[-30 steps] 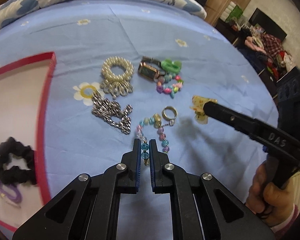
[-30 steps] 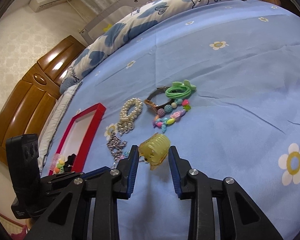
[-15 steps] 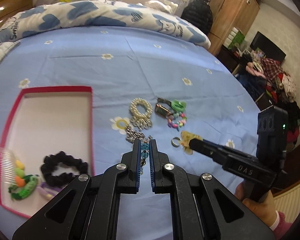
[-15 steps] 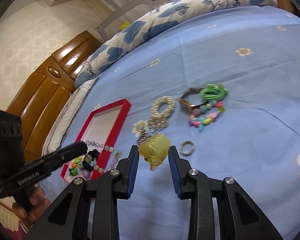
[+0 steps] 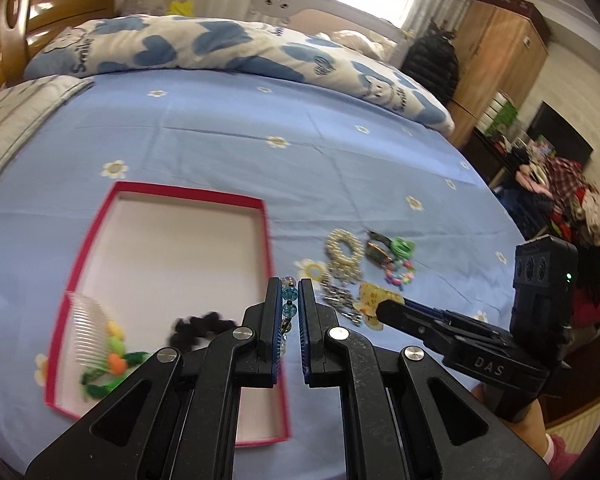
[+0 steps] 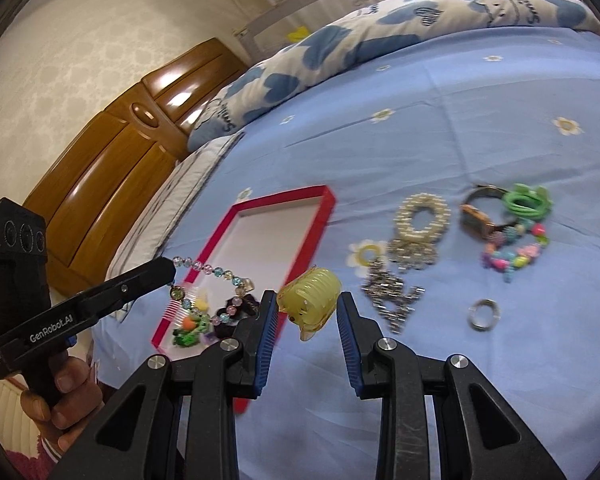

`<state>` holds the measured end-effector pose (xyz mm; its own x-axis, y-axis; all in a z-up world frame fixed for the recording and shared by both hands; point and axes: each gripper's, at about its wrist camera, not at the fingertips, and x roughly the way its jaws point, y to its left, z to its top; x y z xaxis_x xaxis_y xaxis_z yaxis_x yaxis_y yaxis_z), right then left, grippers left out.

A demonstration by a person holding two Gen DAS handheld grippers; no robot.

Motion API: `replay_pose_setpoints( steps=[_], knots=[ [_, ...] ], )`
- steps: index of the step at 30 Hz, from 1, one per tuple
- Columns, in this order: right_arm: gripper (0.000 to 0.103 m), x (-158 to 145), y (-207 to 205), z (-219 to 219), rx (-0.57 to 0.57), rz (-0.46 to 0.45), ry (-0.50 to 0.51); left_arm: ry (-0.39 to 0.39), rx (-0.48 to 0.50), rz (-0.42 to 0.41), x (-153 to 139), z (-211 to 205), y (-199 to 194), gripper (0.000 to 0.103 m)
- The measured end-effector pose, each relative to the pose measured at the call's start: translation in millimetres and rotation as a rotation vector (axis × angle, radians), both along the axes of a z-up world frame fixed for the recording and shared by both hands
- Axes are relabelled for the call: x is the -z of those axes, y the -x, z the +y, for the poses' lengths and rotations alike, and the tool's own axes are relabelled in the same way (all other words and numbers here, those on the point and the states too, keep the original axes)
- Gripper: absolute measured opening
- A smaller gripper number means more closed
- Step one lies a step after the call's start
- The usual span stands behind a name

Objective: Organize jewelry
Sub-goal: 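Carry the bracelet and claw clip over the red tray with both tools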

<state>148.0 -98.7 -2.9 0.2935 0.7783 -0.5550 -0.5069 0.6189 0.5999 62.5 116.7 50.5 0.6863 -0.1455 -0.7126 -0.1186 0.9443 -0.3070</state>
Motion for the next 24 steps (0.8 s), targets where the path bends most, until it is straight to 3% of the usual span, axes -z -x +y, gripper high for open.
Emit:
replay_pose_setpoints(
  steps=[11, 24],
  knots=[
    [0.03, 1.5, -3.6, 74.8, -0.112, -0.008, 0.008, 0.012, -0.126, 0.021, 17.3, 64.2, -2.7, 0.006],
    [0.03, 31.5, -22.0, 137.5, -0.177, -0.001, 0.107, 0.058, -0.24, 0.118, 71.4, 108.1, -17.7, 0.006]
  ],
)
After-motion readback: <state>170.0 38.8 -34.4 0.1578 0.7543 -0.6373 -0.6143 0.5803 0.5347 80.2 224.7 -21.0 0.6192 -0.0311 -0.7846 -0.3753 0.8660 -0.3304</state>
